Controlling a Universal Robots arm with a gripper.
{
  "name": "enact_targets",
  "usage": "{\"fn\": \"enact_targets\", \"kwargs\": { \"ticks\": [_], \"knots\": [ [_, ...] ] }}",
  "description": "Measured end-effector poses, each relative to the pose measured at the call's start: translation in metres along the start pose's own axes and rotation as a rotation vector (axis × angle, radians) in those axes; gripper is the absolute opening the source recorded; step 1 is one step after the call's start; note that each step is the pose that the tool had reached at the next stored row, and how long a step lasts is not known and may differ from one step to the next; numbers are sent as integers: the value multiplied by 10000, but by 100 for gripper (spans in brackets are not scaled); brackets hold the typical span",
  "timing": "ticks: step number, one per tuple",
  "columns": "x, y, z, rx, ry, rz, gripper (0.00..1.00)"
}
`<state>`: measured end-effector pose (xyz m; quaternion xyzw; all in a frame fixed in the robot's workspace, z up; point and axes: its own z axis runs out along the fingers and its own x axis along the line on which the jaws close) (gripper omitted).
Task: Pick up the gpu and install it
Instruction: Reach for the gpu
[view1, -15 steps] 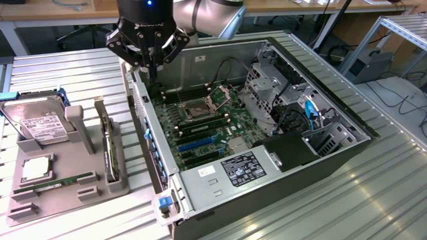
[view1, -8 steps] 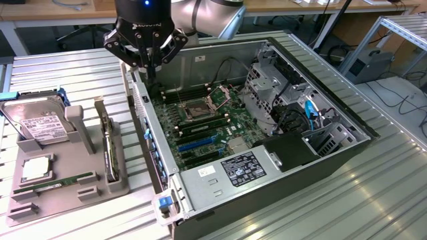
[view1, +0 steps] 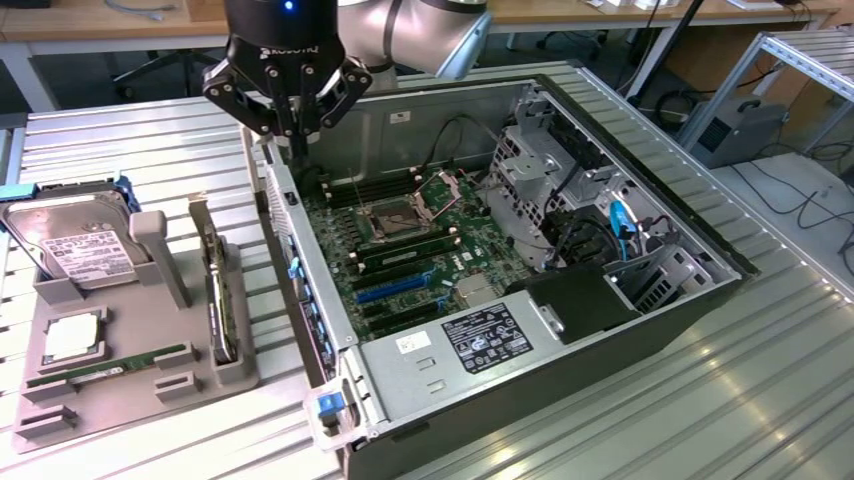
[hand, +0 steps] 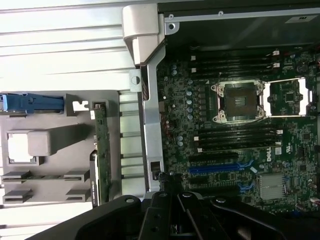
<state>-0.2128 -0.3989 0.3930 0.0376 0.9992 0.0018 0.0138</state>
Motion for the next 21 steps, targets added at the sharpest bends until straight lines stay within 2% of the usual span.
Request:
{"fn": "enact_targets", "kwargs": {
  "ticks": [21],
  "knots": [
    [46, -3, -1, 69, -5, -2, 11]
  ]
}}
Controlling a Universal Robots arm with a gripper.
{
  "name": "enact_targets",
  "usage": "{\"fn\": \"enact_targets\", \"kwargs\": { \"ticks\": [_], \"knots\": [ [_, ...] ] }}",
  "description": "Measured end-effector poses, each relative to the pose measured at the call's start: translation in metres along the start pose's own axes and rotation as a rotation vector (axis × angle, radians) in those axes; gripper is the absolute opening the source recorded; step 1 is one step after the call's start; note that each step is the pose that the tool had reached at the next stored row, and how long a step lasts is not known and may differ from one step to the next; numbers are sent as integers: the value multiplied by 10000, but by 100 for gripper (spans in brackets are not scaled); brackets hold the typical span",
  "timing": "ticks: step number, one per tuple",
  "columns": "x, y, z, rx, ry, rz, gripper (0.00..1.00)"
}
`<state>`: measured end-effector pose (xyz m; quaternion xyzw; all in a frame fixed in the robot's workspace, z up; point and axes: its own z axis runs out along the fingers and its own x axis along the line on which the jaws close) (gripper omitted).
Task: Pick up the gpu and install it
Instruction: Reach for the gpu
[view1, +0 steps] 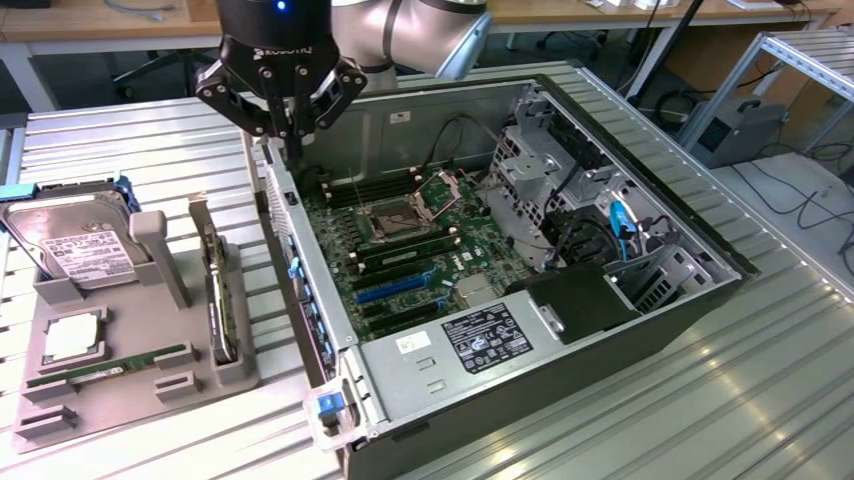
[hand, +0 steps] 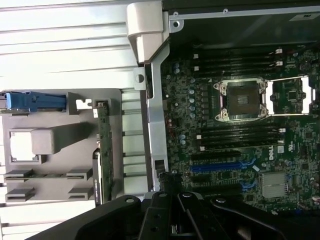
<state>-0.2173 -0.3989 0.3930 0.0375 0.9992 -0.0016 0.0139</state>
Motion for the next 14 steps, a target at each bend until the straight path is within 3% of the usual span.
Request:
{"fn": "enact_targets", "kwargs": {
  "ticks": [14],
  "knots": [
    [32, -3, -1, 65, -5, -2, 11]
  ]
}}
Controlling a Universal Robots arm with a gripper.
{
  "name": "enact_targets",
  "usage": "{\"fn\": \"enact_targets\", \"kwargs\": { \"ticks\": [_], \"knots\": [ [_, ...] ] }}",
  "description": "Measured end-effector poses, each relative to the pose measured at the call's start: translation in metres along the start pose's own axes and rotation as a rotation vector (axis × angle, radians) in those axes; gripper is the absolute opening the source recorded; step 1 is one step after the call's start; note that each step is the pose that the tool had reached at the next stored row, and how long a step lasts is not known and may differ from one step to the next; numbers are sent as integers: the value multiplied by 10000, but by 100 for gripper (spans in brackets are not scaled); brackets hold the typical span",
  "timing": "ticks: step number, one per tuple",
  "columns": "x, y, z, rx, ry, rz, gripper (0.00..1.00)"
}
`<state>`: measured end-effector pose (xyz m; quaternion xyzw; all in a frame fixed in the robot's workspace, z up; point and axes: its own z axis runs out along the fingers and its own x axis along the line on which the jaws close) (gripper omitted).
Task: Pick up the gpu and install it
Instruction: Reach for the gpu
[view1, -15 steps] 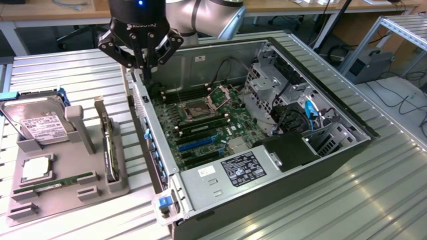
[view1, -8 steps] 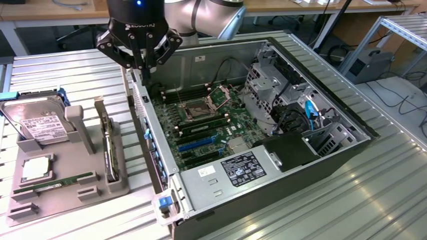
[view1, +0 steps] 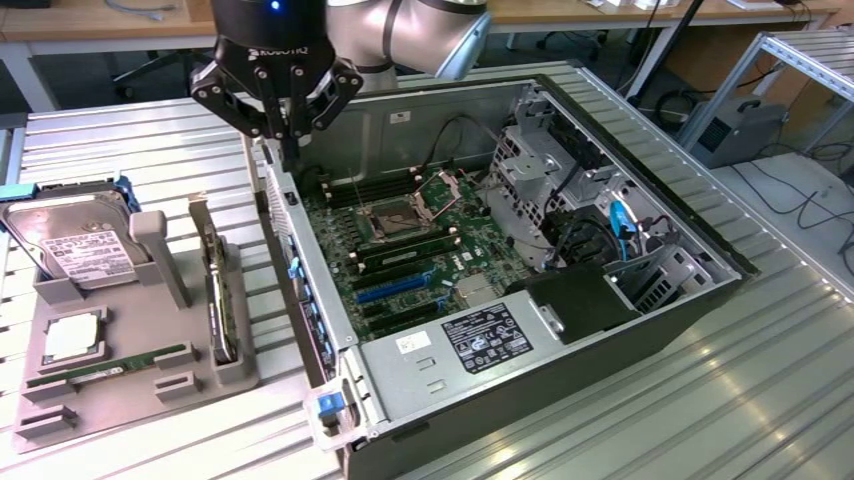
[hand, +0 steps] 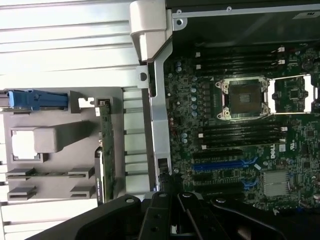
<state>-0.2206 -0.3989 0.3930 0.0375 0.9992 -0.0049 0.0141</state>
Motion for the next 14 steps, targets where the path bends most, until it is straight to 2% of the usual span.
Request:
{"fn": "enact_targets", "kwargs": {
  "ticks": [4, 10, 12, 14],
  "knots": [
    [8, -1, 0, 21, -1, -1, 11],
    [44, -3, -1, 126, -9, -4, 11],
    [59, -5, -2, 168, -12, -5, 11],
    [73, -6, -2, 245, -18, -7, 11]
  ]
}}
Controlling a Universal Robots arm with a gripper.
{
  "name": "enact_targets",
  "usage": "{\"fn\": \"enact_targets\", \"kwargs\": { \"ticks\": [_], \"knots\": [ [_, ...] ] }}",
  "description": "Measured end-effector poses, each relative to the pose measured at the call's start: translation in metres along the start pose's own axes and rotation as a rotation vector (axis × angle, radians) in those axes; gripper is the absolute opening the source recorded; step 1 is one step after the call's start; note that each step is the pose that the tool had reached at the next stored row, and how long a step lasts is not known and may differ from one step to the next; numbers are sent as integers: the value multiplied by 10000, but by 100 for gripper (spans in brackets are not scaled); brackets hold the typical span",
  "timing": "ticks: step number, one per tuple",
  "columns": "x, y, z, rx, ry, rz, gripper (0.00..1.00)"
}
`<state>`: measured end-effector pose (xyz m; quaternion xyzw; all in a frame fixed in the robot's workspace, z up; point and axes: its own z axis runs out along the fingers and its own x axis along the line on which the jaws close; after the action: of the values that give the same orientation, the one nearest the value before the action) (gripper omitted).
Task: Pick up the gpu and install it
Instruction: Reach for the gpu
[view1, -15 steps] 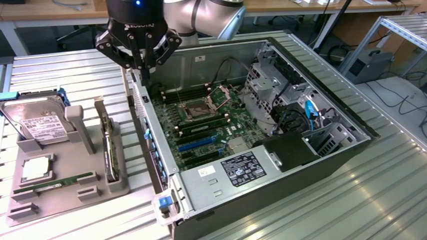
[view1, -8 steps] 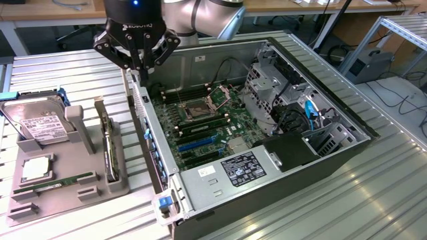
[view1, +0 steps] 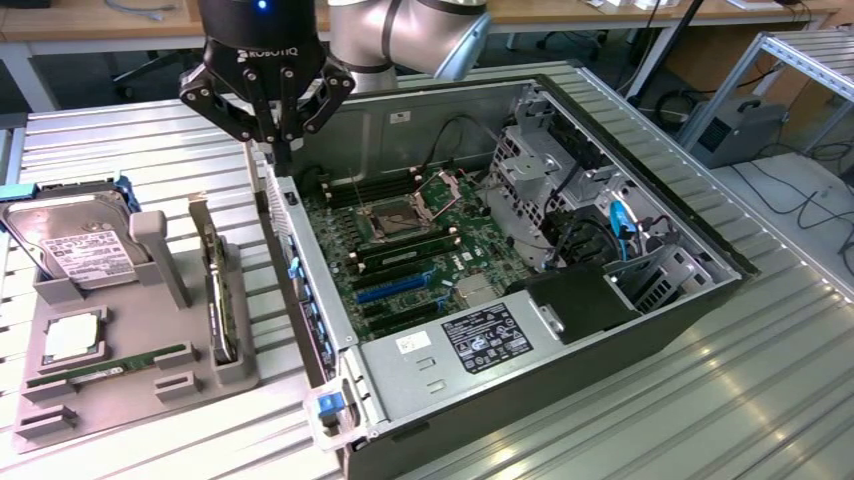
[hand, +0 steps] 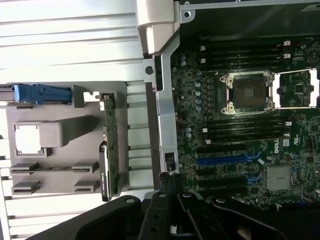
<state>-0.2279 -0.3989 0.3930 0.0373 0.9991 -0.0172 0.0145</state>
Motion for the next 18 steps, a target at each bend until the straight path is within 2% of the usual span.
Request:
{"fn": "enact_targets", "kwargs": {
  "ticks": [8, 18],
  "knots": [
    [112, -9, -3, 228, -17, -6, 11],
    [136, -10, -4, 295, -23, -8, 11]
  ]
}}
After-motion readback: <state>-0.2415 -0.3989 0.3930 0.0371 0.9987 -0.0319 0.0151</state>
